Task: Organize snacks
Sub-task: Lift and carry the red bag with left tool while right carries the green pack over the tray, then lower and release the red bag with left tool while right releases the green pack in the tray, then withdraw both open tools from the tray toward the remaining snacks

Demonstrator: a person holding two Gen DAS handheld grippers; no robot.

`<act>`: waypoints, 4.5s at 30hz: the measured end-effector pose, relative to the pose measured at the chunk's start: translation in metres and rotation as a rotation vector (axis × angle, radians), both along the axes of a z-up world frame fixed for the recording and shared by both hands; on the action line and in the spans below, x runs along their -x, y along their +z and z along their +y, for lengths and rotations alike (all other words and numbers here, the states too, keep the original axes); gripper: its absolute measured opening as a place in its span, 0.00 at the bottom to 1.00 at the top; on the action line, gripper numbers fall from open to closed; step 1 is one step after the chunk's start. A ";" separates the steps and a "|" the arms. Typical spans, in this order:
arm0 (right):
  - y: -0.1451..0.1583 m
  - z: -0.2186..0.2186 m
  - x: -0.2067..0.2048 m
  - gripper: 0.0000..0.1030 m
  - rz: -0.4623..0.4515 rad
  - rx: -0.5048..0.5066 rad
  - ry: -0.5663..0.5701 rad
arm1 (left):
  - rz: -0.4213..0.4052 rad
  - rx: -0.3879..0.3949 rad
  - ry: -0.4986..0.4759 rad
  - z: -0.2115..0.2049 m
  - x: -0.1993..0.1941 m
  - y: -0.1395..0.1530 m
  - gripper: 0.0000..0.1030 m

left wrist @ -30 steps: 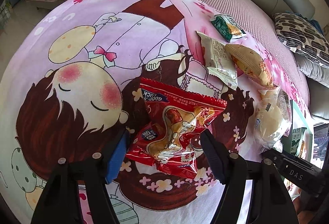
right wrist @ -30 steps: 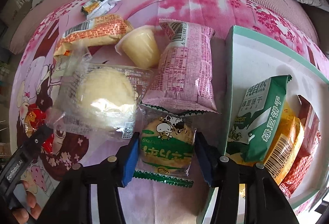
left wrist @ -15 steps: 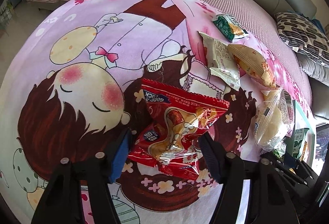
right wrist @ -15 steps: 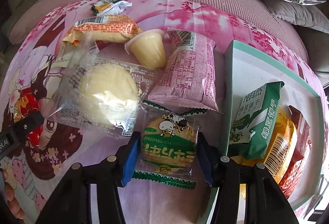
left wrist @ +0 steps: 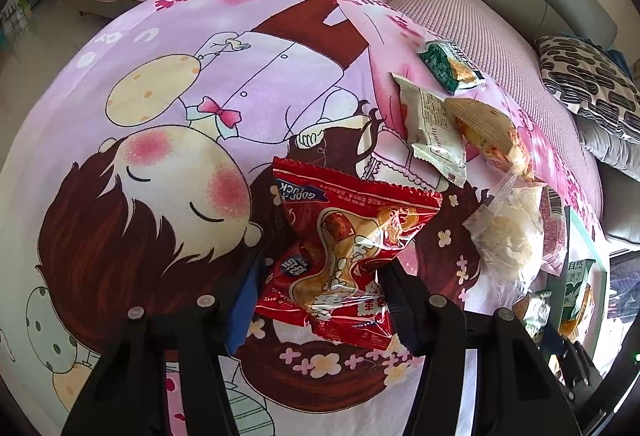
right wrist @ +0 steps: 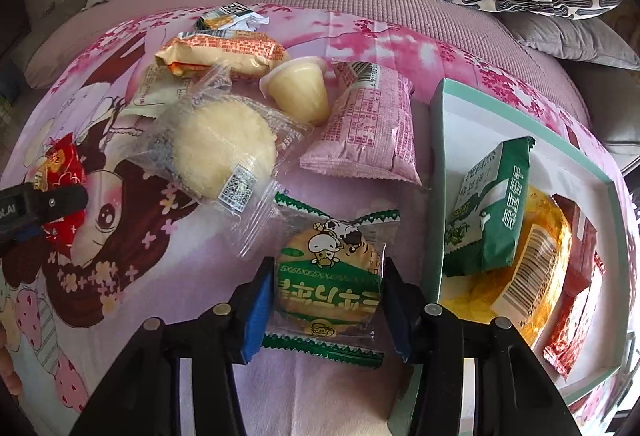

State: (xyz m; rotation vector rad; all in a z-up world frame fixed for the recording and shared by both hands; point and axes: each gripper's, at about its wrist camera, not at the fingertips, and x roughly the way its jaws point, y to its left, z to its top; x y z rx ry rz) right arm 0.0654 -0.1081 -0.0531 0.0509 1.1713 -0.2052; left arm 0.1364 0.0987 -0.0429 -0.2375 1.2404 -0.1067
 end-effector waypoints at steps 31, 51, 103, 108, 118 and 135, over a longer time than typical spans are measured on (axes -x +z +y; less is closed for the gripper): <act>0.073 -0.120 0.077 0.51 -0.242 -0.207 -0.315 | -0.217 -0.091 -0.081 -0.055 0.034 0.074 0.57; 0.073 -0.254 0.157 0.51 -0.273 -0.203 -0.731 | -0.296 -0.051 -0.539 -0.214 0.108 0.087 0.57; 0.028 -0.271 0.146 0.60 -0.095 -0.245 -0.742 | -0.321 -0.168 -0.794 -0.318 0.133 0.035 0.64; 0.029 -0.270 0.146 0.67 -0.101 -0.243 -0.734 | -0.315 -0.174 -0.802 -0.320 0.136 0.035 0.66; 0.036 -0.266 0.143 0.85 -0.128 -0.212 -0.699 | -0.313 -0.151 -0.838 -0.323 0.142 0.037 0.79; 0.056 -0.269 0.150 0.86 -0.225 -0.184 -0.719 | -0.411 -0.087 -0.604 -0.279 0.116 0.074 0.94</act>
